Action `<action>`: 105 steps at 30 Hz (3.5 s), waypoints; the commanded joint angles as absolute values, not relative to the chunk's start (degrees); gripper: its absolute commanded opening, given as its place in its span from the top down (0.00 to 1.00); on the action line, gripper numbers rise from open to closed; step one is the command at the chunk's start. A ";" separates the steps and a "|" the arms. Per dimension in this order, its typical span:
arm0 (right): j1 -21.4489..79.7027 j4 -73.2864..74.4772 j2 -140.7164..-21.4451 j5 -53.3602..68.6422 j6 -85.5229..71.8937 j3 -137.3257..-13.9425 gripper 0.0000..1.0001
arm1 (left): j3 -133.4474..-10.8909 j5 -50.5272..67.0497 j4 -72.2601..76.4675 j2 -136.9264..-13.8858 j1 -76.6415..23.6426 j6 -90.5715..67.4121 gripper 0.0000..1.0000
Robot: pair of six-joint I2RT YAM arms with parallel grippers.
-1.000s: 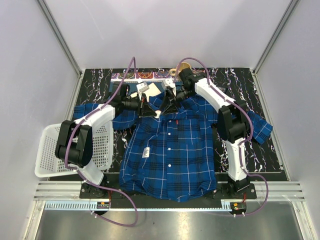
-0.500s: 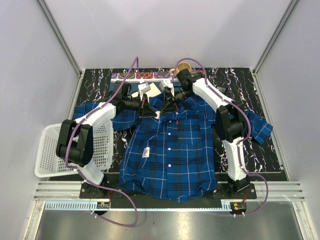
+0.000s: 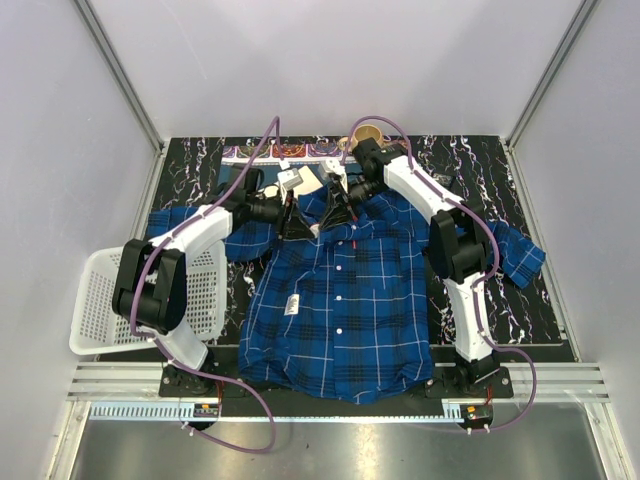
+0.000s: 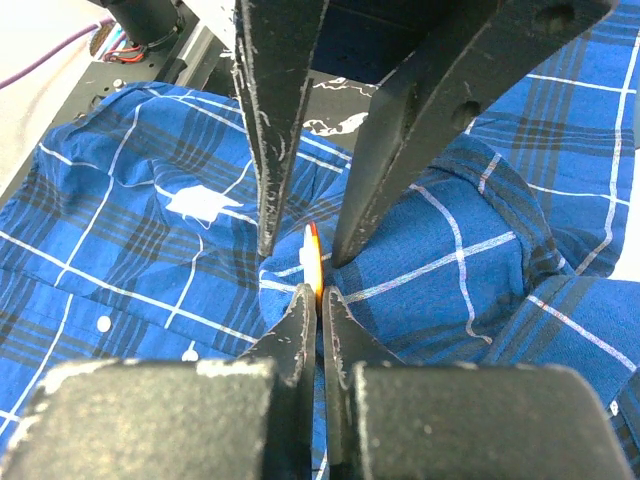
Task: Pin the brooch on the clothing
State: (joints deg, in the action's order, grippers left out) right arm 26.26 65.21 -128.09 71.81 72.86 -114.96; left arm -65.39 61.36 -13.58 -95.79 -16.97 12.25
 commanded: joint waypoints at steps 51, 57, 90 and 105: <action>24.17 69.17 -124.28 77.17 79.54 -113.11 0.42 | -49.92 60.47 29.53 -91.93 -15.29 -12.13 1.00; 25.05 68.38 -124.10 75.85 78.14 -112.85 0.45 | -50.45 60.47 29.53 -92.37 -15.29 -12.39 1.00; 26.37 40.43 -117.16 71.19 51.85 -102.13 0.49 | -50.19 59.77 30.14 -92.46 -15.29 -14.24 1.00; 26.90 33.40 -115.75 68.91 47.64 -99.05 0.56 | -50.19 59.94 29.97 -92.37 -15.29 -14.15 1.00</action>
State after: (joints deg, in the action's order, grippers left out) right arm 26.11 37.76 -118.98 70.52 50.28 -99.29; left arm -48.23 59.51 26.41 -92.09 -15.38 -14.04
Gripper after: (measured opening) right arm 0.456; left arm 0.042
